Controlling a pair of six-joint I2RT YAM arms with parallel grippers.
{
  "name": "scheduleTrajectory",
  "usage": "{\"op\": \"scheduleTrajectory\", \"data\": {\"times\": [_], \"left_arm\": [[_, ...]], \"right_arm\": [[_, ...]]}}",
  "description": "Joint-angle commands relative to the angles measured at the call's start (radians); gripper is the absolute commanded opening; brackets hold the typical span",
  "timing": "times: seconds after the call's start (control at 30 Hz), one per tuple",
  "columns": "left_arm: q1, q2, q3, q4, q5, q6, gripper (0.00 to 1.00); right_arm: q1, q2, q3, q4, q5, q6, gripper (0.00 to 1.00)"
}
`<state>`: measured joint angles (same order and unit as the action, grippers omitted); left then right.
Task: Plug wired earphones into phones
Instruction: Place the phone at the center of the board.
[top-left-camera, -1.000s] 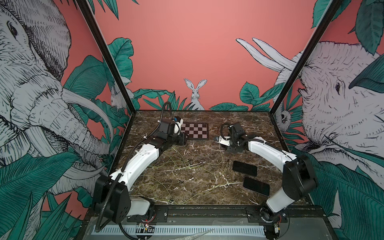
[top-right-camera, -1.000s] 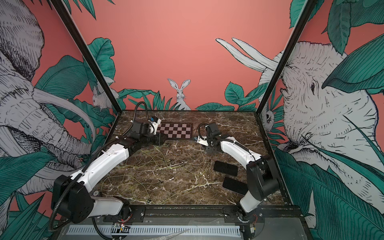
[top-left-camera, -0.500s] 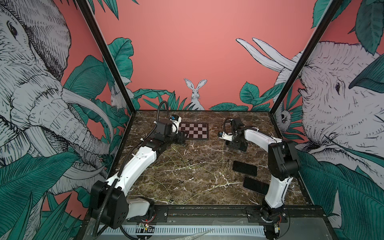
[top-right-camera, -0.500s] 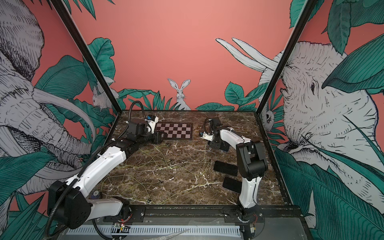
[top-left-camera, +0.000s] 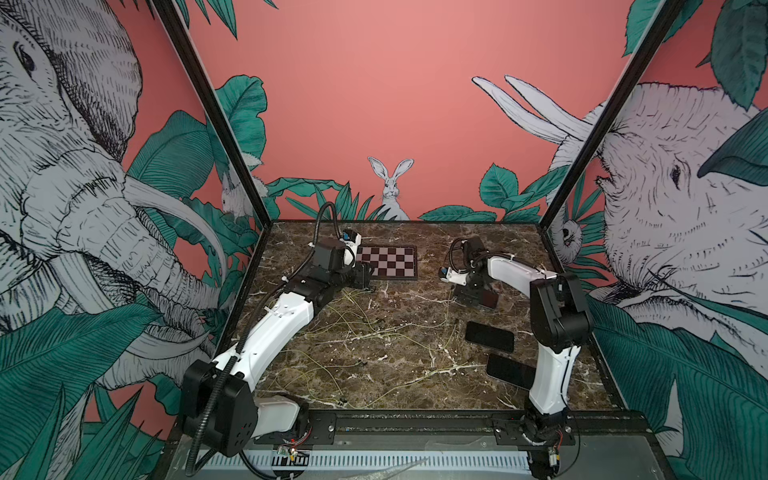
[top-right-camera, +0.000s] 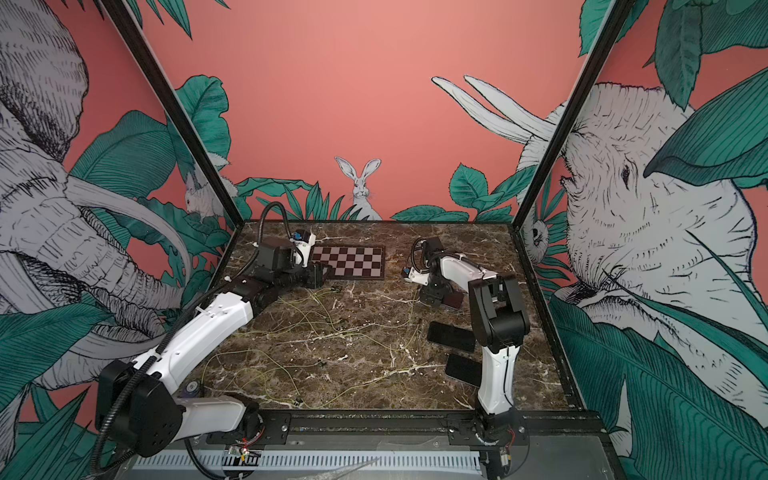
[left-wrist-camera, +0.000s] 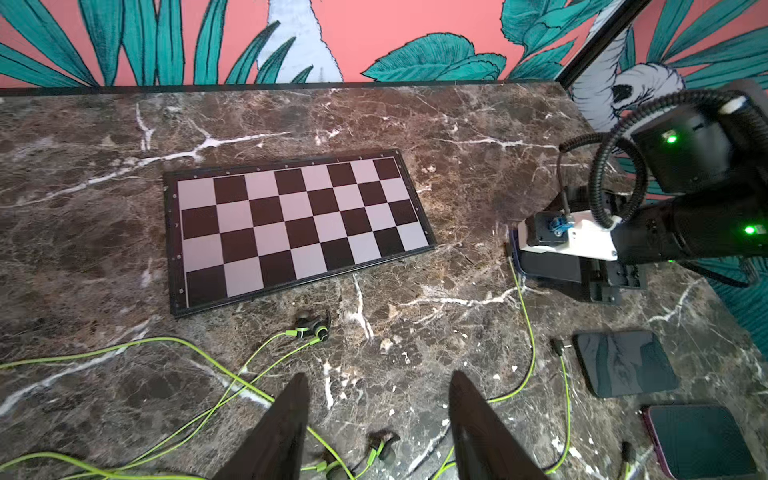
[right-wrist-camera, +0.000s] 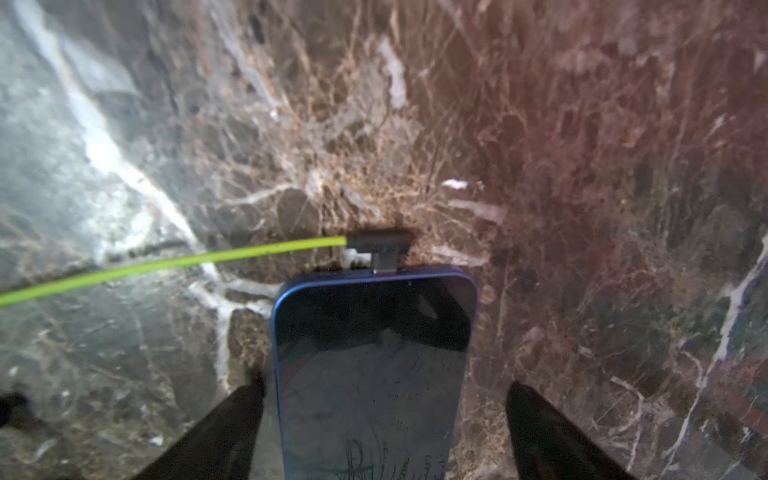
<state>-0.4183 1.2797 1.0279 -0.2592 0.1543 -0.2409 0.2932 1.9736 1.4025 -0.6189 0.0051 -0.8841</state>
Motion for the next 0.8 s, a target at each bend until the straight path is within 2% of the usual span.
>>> {"op": "scheduleTrajectory", "data": {"times": [0.0,0.1,0.23,0.3,0.4,0.43,0.47,0.53,0.63,0.7,0.77], "left_arm": [[0.000,-0.059,-0.024,0.003,-0.037,0.010,0.74],[-0.001,-0.094,-0.034,0.011,-0.071,-0.028,0.99],[0.002,-0.157,-0.070,0.040,-0.159,-0.063,1.00],[0.001,-0.169,-0.072,0.034,-0.198,-0.063,1.00],[0.001,-0.162,-0.064,0.037,-0.131,-0.043,0.98],[0.001,-0.160,-0.065,0.046,-0.093,-0.036,0.94],[0.001,-0.162,-0.066,0.053,-0.054,-0.034,0.89],[-0.002,-0.173,-0.100,0.111,-0.016,-0.044,0.82],[-0.021,-0.180,-0.170,0.224,0.000,-0.070,0.75],[-0.084,-0.154,-0.178,0.234,-0.033,-0.060,0.75],[-0.148,-0.103,-0.149,0.210,-0.021,-0.072,0.75]], "right_arm": [[-0.008,-0.071,-0.002,0.010,-0.076,0.054,0.99],[-0.012,-0.168,-0.034,0.058,-0.112,0.157,0.99],[-0.020,-0.381,-0.208,0.290,-0.172,0.422,0.98],[-0.024,-0.497,-0.276,0.359,-0.159,0.649,0.99],[-0.029,-0.602,-0.325,0.317,-0.106,0.965,0.98],[-0.033,-0.629,-0.336,0.278,-0.124,1.039,0.98],[-0.036,-0.662,-0.360,0.241,-0.130,1.123,0.95],[-0.038,-0.724,-0.458,0.249,-0.124,1.327,0.79],[-0.037,-0.811,-0.623,0.337,-0.211,1.549,0.51],[-0.027,-0.864,-0.746,0.461,-0.273,1.689,0.41],[-0.003,-0.898,-0.845,0.559,-0.264,1.803,0.35]]}}
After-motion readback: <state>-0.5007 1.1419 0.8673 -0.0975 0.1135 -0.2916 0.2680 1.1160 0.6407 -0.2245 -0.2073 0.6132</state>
